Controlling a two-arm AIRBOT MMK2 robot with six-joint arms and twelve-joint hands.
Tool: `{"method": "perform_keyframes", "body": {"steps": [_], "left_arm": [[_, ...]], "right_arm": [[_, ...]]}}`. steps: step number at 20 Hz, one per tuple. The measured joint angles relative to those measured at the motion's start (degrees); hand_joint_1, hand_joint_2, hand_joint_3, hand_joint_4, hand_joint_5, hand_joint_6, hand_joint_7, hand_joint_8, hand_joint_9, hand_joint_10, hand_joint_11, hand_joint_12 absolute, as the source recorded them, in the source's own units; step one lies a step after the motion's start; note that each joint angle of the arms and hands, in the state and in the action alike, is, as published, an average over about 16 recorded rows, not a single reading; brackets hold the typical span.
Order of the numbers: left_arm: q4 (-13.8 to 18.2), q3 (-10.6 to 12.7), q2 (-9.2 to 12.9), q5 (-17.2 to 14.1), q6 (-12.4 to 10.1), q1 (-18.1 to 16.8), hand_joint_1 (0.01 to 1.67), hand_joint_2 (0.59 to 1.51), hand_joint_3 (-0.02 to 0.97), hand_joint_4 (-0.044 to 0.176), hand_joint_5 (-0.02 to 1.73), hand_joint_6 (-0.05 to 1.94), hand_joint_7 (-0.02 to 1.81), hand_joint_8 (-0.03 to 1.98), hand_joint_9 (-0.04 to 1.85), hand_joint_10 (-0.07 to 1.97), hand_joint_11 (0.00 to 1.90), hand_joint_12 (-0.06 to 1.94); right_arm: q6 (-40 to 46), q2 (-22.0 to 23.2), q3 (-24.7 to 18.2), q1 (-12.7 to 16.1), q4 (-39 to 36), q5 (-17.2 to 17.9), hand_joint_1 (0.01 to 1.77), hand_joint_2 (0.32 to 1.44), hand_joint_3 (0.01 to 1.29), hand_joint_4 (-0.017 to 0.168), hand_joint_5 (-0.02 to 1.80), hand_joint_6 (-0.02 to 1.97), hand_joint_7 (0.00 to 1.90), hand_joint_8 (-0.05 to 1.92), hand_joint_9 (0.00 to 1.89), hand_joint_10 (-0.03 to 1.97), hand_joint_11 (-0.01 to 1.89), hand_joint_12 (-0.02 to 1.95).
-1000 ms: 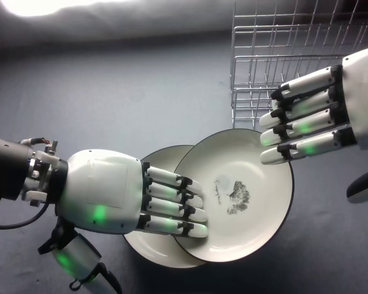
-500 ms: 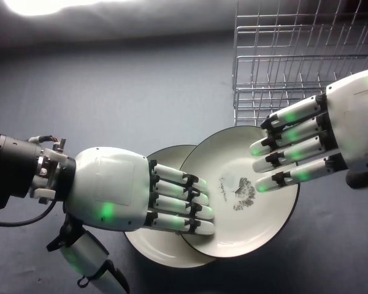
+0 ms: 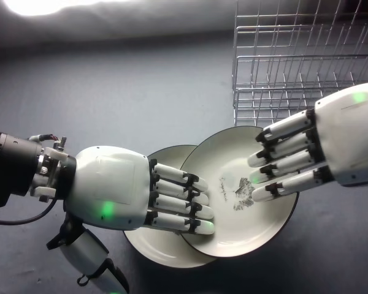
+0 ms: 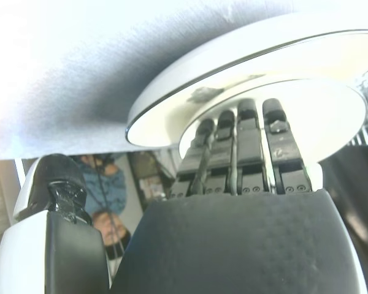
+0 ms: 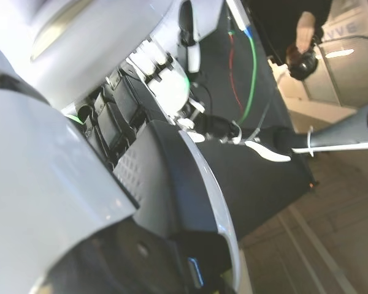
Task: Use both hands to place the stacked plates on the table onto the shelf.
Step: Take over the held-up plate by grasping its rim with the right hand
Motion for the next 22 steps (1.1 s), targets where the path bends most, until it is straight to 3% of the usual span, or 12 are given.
{"method": "perform_keyframes", "body": {"steps": [13,22], "left_arm": [[0.27,0.78,-0.49,-0.15,-0.32,-0.53,0.02,1.075,-0.002,-0.010,0.02,-0.03,0.04,-0.02,0.10,0.00,0.03,0.13],[-0.10,1.40,-0.72,-0.43,-0.44,-0.54,0.02,1.076,-0.002,-0.010,0.03,-0.03,0.04,-0.01,0.09,0.00,0.03,0.14]], "right_arm": [[0.53,-3.98,-2.80,-0.72,4.48,-10.78,1.25,1.04,0.01,0.004,0.34,0.02,0.39,0.02,0.39,0.04,0.03,1.29],[0.97,-4.67,-4.90,-1.94,7.16,-15.17,1.26,1.05,0.01,-0.003,0.53,0.03,0.59,0.01,0.55,0.09,0.09,1.38]]}}
